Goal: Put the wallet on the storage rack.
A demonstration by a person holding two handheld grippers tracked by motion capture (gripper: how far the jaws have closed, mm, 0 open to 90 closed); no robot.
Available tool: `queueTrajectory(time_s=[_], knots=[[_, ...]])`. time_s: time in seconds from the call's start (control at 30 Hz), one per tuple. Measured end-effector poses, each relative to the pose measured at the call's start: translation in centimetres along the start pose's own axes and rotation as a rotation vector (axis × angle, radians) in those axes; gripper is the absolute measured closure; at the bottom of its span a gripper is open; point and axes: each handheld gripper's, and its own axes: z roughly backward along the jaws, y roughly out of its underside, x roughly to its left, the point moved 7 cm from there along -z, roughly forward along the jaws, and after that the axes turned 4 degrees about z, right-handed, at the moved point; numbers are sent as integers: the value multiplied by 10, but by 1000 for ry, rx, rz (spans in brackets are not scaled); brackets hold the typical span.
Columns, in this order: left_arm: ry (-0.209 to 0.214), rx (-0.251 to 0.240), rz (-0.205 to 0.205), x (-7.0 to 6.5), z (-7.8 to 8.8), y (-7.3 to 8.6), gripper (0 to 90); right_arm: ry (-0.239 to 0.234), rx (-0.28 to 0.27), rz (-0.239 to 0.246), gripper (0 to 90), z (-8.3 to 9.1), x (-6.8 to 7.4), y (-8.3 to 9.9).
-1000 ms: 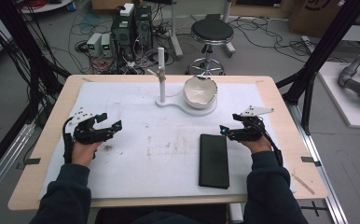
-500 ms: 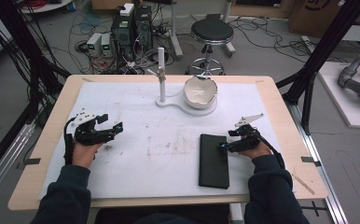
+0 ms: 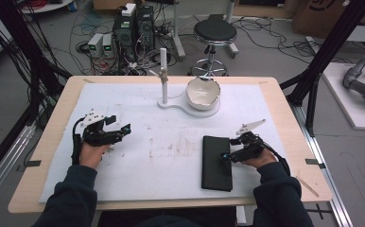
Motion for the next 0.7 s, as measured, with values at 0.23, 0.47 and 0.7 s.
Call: queueTrajectory(time_s=[0.23,0.47,0.7], knots=[[-2,12,-12,-3,1,1,230,57,-62,-128,398,-13,-11,-15],[-1,22,-17,-4,-2,2,232,150,-113,-103,529,-22,-20,-30],[8,20,-14,-7,-2,1,232,197,-152,-90,433,-17,-23,-40]])
